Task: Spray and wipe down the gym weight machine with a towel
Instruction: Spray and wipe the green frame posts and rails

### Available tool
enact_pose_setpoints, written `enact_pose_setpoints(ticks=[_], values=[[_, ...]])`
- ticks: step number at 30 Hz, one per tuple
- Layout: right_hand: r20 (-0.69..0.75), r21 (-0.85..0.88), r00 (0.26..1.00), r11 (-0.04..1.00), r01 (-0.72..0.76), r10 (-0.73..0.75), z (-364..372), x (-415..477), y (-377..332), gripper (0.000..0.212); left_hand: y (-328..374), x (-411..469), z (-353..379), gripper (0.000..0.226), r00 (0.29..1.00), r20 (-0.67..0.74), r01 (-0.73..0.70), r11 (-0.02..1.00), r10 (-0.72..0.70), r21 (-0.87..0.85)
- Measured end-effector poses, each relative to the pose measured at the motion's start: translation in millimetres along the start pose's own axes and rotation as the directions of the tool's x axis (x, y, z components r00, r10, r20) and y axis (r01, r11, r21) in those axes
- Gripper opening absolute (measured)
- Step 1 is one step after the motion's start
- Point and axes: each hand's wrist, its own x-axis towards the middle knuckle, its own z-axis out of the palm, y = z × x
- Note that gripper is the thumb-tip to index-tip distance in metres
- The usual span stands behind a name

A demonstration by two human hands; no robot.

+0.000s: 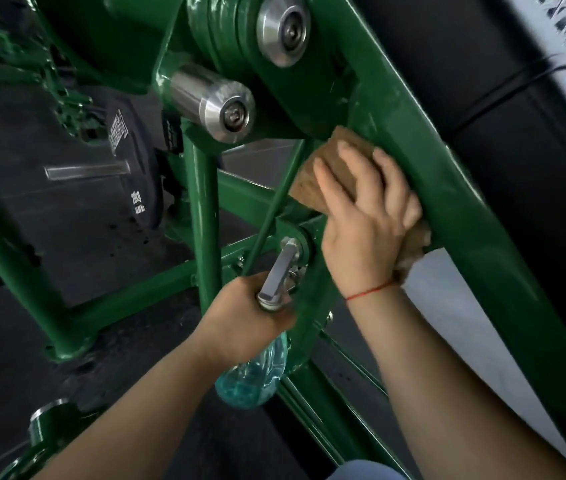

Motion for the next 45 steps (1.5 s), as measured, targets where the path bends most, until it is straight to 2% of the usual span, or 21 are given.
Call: enact_pose_setpoints(ticks=[2,4,9,12,15,18,21,23,28,30,32,34,36,38,39,41,43,44,45], values=[[-0.017,-0.075,1.0,0.997,0.02,-0.022,19,-5,1,0.045,-8,-4,-3,0.025,1.0,-0.018,0.018,1.0,-0.018,-0.017],[-0.02,-0.059,0.999,0.998,0.031,-0.032,30,-22,1,0.045,-15,-6,-5,0.026,0.999,-0.023,0.039,0.998,-0.04,-0.048],[0.142,-0.101,0.99,0.994,0.033,-0.018,44,-84,-8,0.06,-29,-17,-5,0.01,0.998,-0.028,0.061,0.993,-0.064,-0.104],[0.195,0.036,0.979,0.997,-0.062,0.054,32,-76,-15,0.056,-37,-25,-4,0.014,0.998,-0.023,0.053,0.992,-0.056,-0.111],[0.106,0.14,0.991,0.986,-0.091,0.077,4,-49,-17,0.057,-40,-28,-1,0.015,0.999,-0.008,0.036,0.994,-0.037,-0.102],[-0.086,-0.006,0.995,0.999,-0.047,0.046,0,-17,-6,0.055,-40,-28,2,0.015,0.999,0.011,0.048,0.988,-0.047,-0.147],[-0.08,-0.188,0.996,0.982,0.026,-0.041,18,-12,7,0.054,-40,-28,4,0.011,1.0,0.018,0.022,0.988,-0.019,-0.156],[-0.067,-0.158,0.995,0.986,0.058,-0.07,30,-27,8,0.051,-43,-28,5,0.017,1.0,0.013,0.018,0.989,-0.016,-0.147],[0.021,-0.107,1.0,0.994,-0.001,0.003,56,-104,-5,0.055,-58,-29,7,0.015,0.999,0.015,0.038,0.993,-0.037,-0.111],[0.011,-0.061,0.996,0.994,-0.09,0.09,66,-135,-8,0.053,-63,-31,7,0.021,0.998,0.017,0.058,0.991,-0.057,-0.123],[0.005,0.025,0.981,0.981,-0.194,0.194,75,-159,-8,0.048,-72,-32,9,0.014,0.996,0.018,0.092,0.989,-0.091,-0.118],[0.0,0.071,0.973,0.971,-0.23,0.23,81,-174,-7,0.047,-85,-34,12,0.021,0.993,0.022,0.122,0.986,-0.12,-0.118],[0.044,0.091,0.962,0.957,-0.274,0.271,81,-186,-10,0.051,-93,-38,16,0.015,0.991,0.022,0.133,0.984,-0.132,-0.117],[0.189,0.116,0.912,0.914,-0.389,0.364,80,-208,-17,0.056,-99,-43,21,0.013,0.988,0.001,0.154,0.981,-0.154,-0.114],[0.281,0.116,0.858,0.873,-0.474,0.429,79,-220,-22,0.061,-102,-44,23,0.012,0.986,-0.012,0.166,0.981,-0.168,-0.1],[0.45,0.111,0.71,0.755,-0.646,0.542,78,-238,-26,0.067,-108,-44,26,0.005,0.982,-0.021,0.184,0.98,-0.186,-0.07],[0.582,0.108,0.548,0.611,-0.785,0.601,74,-242,-27,0.067,-110,-42,27,0.008,0.982,-0.028,0.183,0.982,-0.185,-0.053],[0.61,0.106,0.507,0.571,-0.814,0.609,71,-239,-27,0.065,-110,-40,27,0.01,0.984,-0.035,0.174,0.983,-0.176,-0.05],[0.606,0.12,0.508,0.562,-0.819,0.612,66,-234,-26,0.061,-110,-38,25,0.011,0.985,-0.045,0.165,0.985,-0.167,-0.057]])
